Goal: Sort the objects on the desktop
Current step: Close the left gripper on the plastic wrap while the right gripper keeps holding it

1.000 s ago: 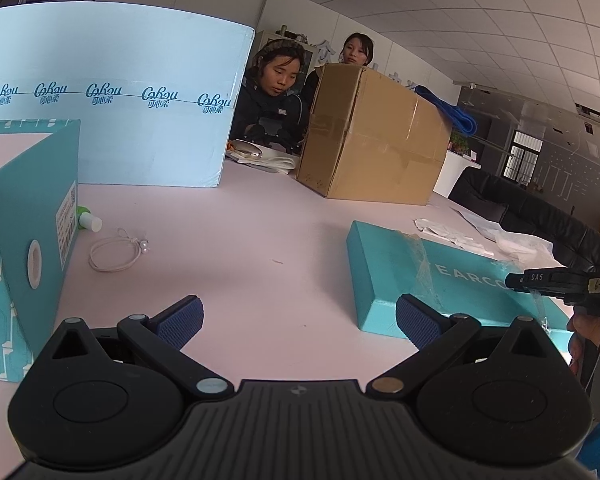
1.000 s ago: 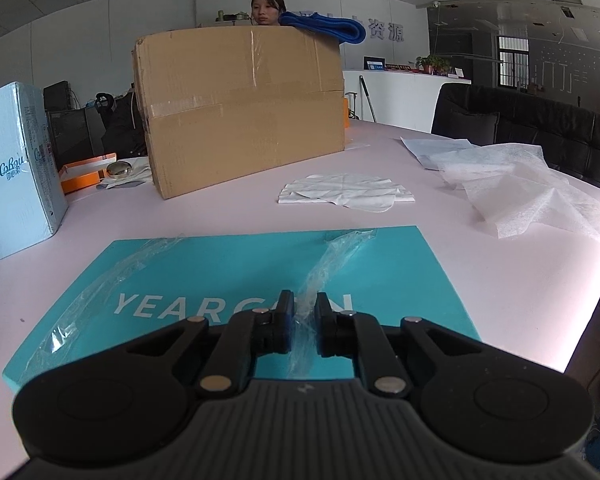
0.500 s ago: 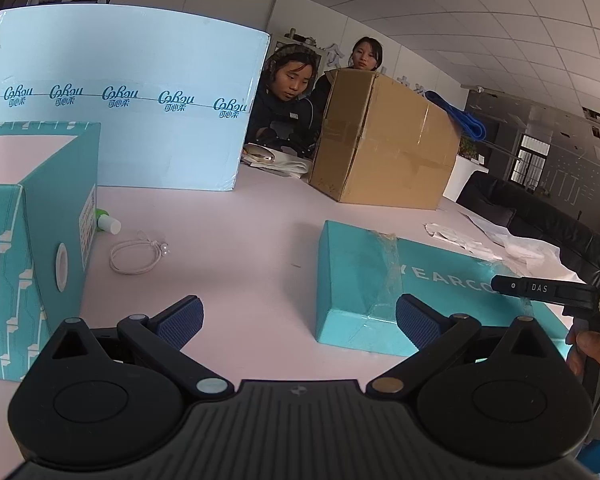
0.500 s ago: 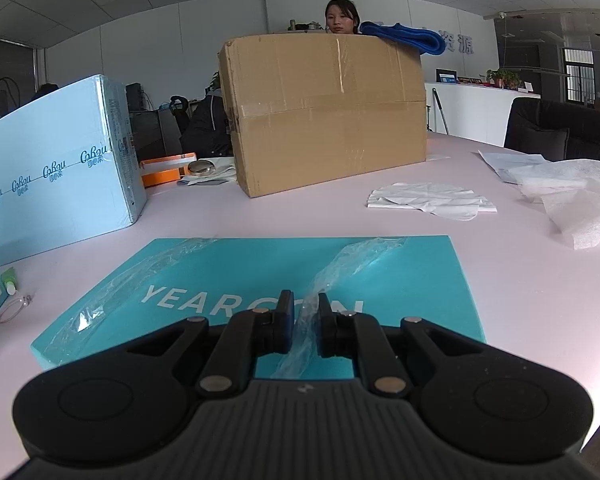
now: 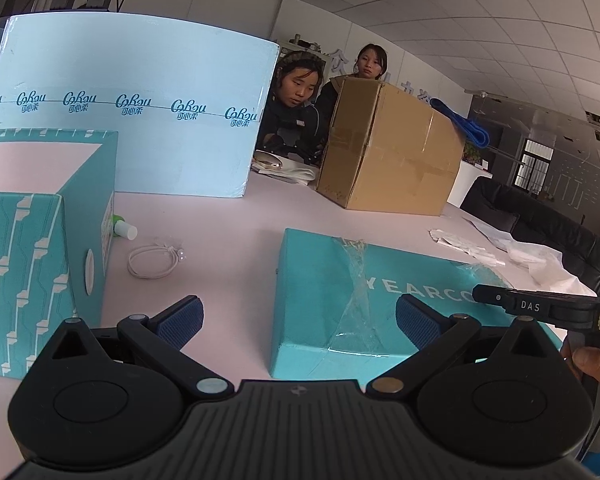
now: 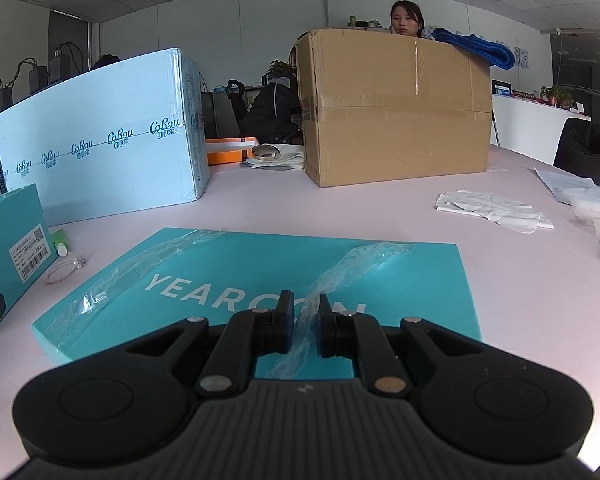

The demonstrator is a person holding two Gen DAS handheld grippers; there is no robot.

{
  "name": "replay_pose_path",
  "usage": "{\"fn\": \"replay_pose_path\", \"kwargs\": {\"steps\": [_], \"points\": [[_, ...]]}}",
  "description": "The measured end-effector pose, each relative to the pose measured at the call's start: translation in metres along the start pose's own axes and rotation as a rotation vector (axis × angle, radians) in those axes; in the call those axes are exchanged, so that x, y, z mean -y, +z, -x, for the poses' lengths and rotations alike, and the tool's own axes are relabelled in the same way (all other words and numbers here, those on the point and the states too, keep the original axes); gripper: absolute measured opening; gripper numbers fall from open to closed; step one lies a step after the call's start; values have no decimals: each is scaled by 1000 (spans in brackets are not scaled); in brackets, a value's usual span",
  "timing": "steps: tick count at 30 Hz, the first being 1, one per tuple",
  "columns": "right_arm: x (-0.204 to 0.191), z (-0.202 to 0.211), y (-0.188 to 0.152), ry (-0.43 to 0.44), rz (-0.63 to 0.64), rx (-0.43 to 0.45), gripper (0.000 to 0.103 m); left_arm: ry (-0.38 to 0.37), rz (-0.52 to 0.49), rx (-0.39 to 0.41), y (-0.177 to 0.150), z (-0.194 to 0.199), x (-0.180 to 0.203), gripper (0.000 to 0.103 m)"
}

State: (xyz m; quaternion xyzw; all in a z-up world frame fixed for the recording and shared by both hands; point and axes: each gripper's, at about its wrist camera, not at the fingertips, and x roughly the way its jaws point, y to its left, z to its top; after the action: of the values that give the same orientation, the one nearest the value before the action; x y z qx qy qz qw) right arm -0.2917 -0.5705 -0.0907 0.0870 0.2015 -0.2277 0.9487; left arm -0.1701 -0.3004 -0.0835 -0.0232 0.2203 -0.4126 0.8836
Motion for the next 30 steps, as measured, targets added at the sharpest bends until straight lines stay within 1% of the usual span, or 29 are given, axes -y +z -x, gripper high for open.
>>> {"fn": "replay_pose_path", "kwargs": {"steps": [3, 6, 10, 14, 17, 21, 24, 26, 27, 29, 30], "points": [[-5, 2, -1, 12, 11, -4, 12, 36, -15, -1, 1, 1, 0, 103], [-10, 5, -4, 23, 22, -7, 12, 56, -23, -8, 3, 0, 1, 103], [-13, 8, -6, 42, 15, -10, 12, 94, -33, -19, 6, -3, 3, 103], [-16, 11, -8, 55, 13, -11, 13, 109, -19, -58, 10, -9, 2, 103], [-15, 11, -8, 60, 5, -13, 13, 102, -18, -79, 13, -14, 1, 103], [-13, 9, -8, 68, -12, -19, 15, 130, -68, -51, 18, -18, 8, 103], [-14, 9, -5, 67, -27, -34, 17, 131, -90, -46, 30, -29, 12, 103], [-15, 8, -4, 60, -35, -48, 17, 129, -102, -72, 40, -43, 14, 103], [-15, 8, -3, 56, -39, -56, 17, 121, -102, -102, 45, -53, 14, 103], [-15, 8, -1, 52, -48, -70, 17, 89, -73, -172, 55, -74, 9, 103], [-15, 8, 0, 53, -57, -76, 17, 59, -43, -205, 58, -84, 4, 103]]}}
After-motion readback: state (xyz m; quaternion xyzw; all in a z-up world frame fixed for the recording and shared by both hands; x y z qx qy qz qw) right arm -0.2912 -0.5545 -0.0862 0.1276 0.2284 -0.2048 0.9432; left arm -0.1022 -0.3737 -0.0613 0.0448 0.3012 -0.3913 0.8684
